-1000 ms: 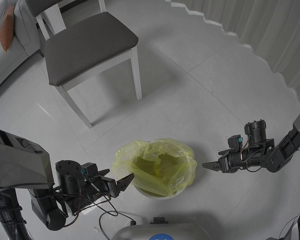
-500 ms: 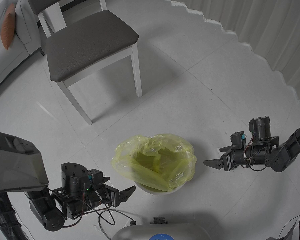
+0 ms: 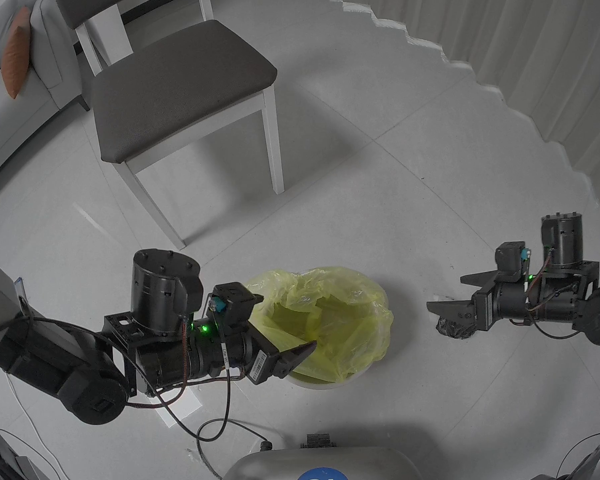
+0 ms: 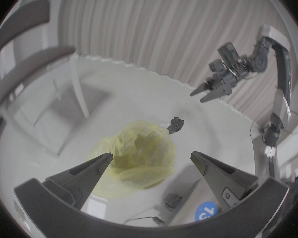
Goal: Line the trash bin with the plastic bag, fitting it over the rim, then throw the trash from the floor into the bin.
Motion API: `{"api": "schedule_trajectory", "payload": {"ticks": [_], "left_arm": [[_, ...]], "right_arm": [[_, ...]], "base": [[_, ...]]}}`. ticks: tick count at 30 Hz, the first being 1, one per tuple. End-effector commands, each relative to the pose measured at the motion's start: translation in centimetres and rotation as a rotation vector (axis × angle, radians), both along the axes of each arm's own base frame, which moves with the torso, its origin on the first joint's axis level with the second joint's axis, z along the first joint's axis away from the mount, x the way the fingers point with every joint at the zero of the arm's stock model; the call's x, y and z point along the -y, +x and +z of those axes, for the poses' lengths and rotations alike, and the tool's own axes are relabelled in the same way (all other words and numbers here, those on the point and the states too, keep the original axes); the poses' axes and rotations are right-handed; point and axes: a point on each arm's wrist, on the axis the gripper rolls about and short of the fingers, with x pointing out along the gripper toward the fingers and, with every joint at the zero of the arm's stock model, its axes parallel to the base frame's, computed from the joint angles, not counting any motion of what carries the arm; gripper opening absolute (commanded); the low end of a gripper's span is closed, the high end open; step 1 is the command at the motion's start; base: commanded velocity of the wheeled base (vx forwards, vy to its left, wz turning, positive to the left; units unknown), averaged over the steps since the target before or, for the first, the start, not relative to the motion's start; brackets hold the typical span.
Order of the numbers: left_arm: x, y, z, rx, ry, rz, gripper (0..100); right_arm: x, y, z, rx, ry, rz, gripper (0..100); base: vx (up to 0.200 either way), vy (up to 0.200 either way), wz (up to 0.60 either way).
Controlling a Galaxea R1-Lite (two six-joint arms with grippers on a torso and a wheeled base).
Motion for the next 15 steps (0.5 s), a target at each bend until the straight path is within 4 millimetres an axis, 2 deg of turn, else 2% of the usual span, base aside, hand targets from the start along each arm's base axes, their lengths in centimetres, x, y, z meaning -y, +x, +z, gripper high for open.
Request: {"api": "schedule_trajectory", "payload": {"ticks": [1,4,11,15], "left_arm": [[1.1,0.0,0.2,0.057,0.047,-0.114,100],[1.3,0.5,-0.9,0.073,0.099,-0.178,100],[1.4,1.5,-2.7,0.089,0.179,-0.207,100],[1.7,2.0,-4.4,0.047,0.206,-0.207,100]], "right_arm": [[1.1,-3.5,3.1,0.079,0.074,-0.034,100],[1.6,-4.3,3.1,0.08,0.09,-0.049,100],[2.3,-5.1,3.2,0.07,0.134,-0.013,100],[2.6,-5.7,2.7,0.052,0.146,0.009,100]], "base": [[0.0,0.0,0.0],[0.0,0.0,0.0],[0.0,0.0,0.0],[0.0,0.0,0.0]]}}
